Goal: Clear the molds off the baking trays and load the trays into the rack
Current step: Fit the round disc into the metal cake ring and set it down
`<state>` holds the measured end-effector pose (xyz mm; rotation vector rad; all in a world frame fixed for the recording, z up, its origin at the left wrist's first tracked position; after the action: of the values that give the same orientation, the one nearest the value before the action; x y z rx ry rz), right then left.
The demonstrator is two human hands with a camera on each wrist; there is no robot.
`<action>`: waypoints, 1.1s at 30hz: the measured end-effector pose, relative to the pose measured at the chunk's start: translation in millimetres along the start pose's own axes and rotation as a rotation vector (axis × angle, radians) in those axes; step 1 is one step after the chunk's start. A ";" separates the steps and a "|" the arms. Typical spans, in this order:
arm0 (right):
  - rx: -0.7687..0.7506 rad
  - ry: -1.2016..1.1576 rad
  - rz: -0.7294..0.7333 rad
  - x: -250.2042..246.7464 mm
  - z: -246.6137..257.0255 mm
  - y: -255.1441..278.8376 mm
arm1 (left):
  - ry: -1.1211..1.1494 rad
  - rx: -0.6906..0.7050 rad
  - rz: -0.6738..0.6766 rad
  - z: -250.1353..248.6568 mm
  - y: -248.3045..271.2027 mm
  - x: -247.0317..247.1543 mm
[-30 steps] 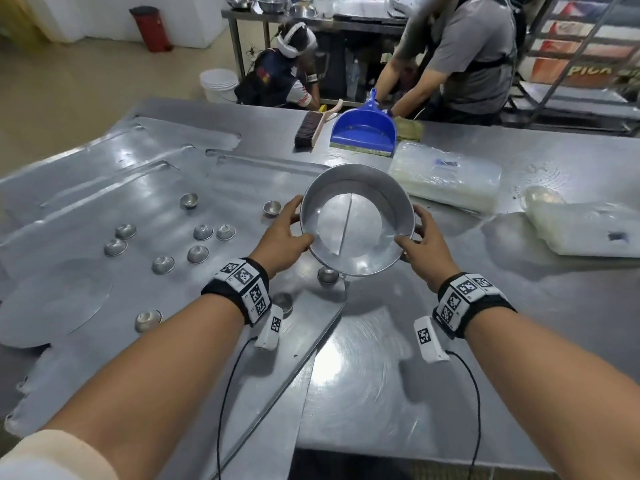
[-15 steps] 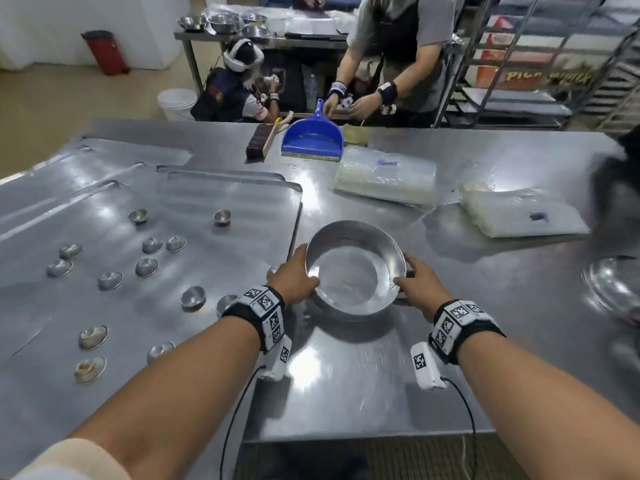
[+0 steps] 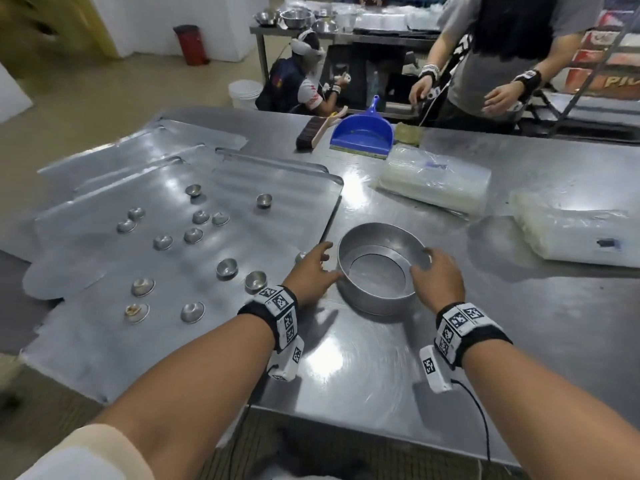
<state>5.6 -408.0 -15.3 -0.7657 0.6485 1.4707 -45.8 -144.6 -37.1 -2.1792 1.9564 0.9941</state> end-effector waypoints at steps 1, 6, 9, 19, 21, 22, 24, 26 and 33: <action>-0.037 0.017 -0.005 -1.6 11.2 -3.0 | -0.012 0.011 -0.025 -2.1 3.0 -6.9; -0.258 -0.005 0.068 26.3 94.4 -12.5 | 0.048 0.001 -0.159 12.4 20.3 -69.4; -0.321 -0.061 0.154 66.7 147.9 -11.4 | 0.111 -0.012 -0.246 36.2 33.2 -122.3; -0.489 -0.082 0.418 254.5 336.8 31.4 | 0.242 -0.259 -0.486 204.9 77.3 -320.5; -0.528 -0.043 0.485 294.4 368.5 42.9 | 0.243 -0.316 -0.519 245.7 82.0 -356.5; -0.543 -0.023 0.515 313.1 381.6 47.9 | 0.253 -0.337 -0.533 265.1 83.6 -371.7; -0.560 0.002 0.568 345.9 405.0 57.1 | 0.265 -0.375 -0.560 302.1 86.5 -399.6; -0.559 0.027 0.597 372.2 424.8 61.4 | 0.274 -0.408 -0.582 332.4 87.1 -424.4; -0.516 0.095 0.743 438.8 468.8 59.3 | 0.191 -0.510 -0.647 389.3 80.7 -484.2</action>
<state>-81.0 228.3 -74.4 -1.0540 0.6661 2.3496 -280.1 434.9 -81.3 -2.9656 0.9407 1.2728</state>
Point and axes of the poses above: each hand's wrist, its own y-axis away from the middle knuckle, its own x-axis out of the palm, z = x × y, the point moved 7 cm from there along -y, towards the middle knuckle, and after that the axes turned 12 degrees about -x, right-handed, at the moved point
